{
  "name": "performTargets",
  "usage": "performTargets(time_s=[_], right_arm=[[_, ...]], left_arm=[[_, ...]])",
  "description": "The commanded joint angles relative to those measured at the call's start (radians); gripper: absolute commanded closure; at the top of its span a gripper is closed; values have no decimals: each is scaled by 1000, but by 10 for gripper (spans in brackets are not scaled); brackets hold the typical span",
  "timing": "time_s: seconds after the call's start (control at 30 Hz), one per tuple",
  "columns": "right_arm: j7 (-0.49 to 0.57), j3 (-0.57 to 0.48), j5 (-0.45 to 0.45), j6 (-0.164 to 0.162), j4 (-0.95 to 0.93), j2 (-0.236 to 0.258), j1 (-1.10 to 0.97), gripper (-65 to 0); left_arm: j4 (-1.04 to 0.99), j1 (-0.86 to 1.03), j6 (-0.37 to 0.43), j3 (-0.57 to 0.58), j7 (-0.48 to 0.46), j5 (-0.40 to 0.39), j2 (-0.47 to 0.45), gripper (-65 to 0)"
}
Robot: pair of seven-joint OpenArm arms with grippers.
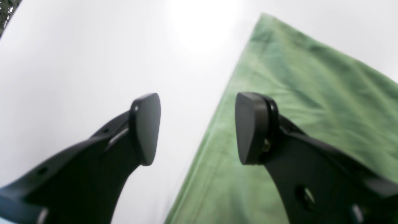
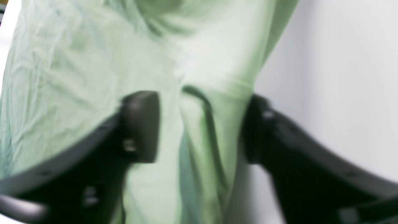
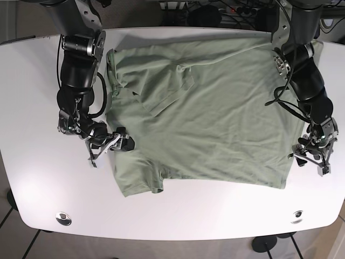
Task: Fold the T-shirt properly
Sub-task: 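Move both grippers to the green shirt's hem corners and grasp them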
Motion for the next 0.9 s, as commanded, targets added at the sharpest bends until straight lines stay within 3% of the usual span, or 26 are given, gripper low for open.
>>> performTargets(time_s=[0.03,0.17,0.27,0.4,0.57,0.67,0.7,0.77,0.8,0.9], right_arm=[[-11,0,-14,-1,4,-2,18,-244],[-8,0,-19,-1,7,-11,18,-10],[-8,0,-19,-1,7,-12,18,-19],[-8,0,-17,-1,13,-14,18,-19],[-8,2,-12,-1,76,-15,-9,-19],[-8,2,-15,-1,99,-17,-26,-19],[-8,2,-17,-1,99,-17,-32,-19],[-8,2,-11,-1,99,-17,-45,-19],[-8,2,-11,-1,99,-17,-45,-19],[-8,2,-12,-1,99,-17,-46,-19]], left_arm=[[-102,-69,3,14,-64,-10,-47,-360],[-291,-133,-10,41,-124,-11,-70,-386],[-314,-135,-51,45,-124,-11,-70,-475],[-318,-115,-114,45,-122,-11,-65,-439],[-346,-66,-126,45,-104,-11,-52,-407],[-384,-66,-275,45,-87,-11,-41,-288],[-380,-66,-329,45,-87,-11,-25,-183],[-376,-67,-360,46,-92,-8,-6,-33],[-376,-78,-358,46,-93,-10,-4,0],[-350,-98,-364,40,-101,-16,-1,-3]])
